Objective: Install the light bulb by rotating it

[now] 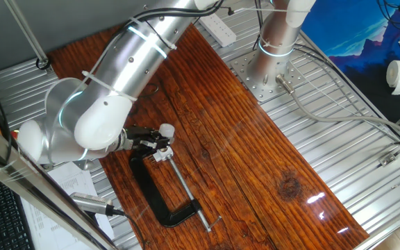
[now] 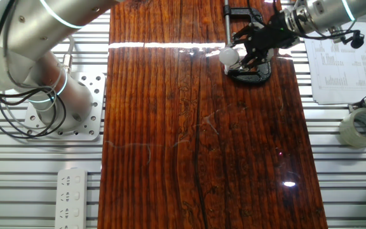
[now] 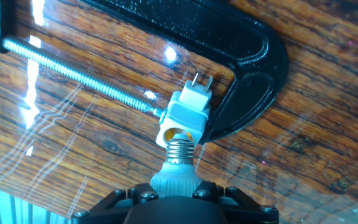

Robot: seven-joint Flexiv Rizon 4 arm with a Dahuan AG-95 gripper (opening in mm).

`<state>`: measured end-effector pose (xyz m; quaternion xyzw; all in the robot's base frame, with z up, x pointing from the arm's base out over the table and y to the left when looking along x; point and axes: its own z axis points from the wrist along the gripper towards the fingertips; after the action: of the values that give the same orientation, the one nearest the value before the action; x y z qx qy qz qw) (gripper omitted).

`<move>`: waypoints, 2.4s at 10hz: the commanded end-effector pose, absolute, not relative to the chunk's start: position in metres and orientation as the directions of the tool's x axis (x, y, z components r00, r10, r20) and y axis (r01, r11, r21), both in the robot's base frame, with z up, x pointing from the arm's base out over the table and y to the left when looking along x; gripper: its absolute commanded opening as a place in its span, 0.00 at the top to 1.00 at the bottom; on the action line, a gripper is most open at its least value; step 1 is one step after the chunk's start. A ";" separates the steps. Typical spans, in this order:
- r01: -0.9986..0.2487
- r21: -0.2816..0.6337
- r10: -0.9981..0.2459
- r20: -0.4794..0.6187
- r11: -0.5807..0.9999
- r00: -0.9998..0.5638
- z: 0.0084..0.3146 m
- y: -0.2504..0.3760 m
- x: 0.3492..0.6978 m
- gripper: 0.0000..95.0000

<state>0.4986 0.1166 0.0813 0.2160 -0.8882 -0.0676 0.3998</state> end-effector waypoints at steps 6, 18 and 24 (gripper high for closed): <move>-0.297 0.288 -0.412 0.697 0.910 -0.586 0.091 0.115 0.494 1.00; -0.291 0.276 -0.399 0.698 0.916 -0.594 0.089 0.111 0.486 1.00; -0.294 0.277 -0.402 0.693 0.915 -0.598 0.086 0.114 0.490 1.00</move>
<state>0.4915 0.1142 0.0854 0.1947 -0.8909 -0.0666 0.4049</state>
